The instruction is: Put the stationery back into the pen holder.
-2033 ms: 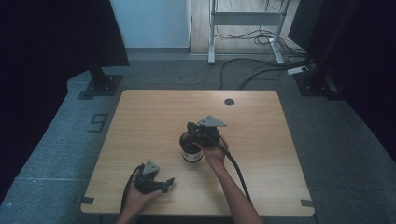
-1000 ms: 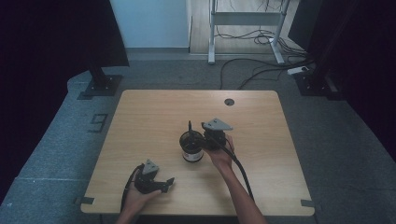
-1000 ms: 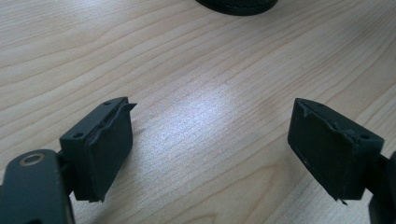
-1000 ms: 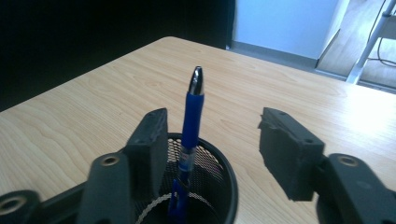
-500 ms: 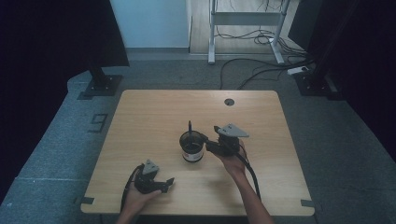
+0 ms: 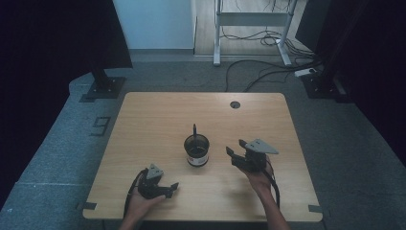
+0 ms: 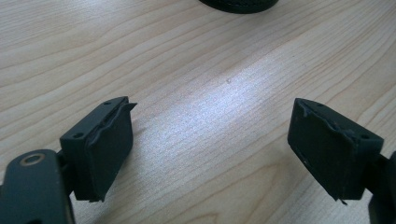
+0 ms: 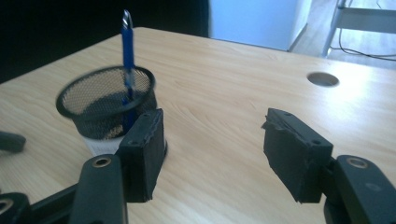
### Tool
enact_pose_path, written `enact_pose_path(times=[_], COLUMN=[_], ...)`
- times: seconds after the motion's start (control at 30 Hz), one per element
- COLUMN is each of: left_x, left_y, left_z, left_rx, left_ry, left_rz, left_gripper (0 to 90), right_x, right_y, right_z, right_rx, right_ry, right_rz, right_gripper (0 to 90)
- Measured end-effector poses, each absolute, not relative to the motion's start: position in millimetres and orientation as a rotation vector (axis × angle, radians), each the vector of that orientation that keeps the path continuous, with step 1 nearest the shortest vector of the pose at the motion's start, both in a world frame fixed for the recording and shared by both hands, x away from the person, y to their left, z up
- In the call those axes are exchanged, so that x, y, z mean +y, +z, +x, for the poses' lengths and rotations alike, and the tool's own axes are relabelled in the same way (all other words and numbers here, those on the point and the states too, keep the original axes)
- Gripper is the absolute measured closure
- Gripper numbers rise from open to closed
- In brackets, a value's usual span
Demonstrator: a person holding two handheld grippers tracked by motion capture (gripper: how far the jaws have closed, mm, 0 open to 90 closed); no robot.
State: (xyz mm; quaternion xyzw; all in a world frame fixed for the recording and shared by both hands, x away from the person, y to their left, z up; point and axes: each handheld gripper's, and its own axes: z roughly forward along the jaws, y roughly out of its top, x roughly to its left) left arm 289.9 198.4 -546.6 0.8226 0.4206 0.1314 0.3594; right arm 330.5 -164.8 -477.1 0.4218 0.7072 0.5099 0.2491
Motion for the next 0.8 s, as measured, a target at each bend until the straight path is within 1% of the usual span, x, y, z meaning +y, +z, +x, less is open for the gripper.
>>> enact_pose_path(times=[0.4, 0.8], left_x=[198.0, 197.7], left_y=[-546.7, -546.7], left_z=[289.7, 289.5], left_rx=[1.085, 1.082], left_ry=[0.342, 0.345], left_rz=[2.123, 2.127], left_gripper=[14.5, 14.5], right_x=[-204.2, -230.6], right_y=[-500.4, -533.9], right_z=[303.9, 290.3], right_rx=[1.935, 1.940], right_ry=[1.294, 1.224], right_rz=[1.221, 1.330], right_gripper=[37.9, 38.4])
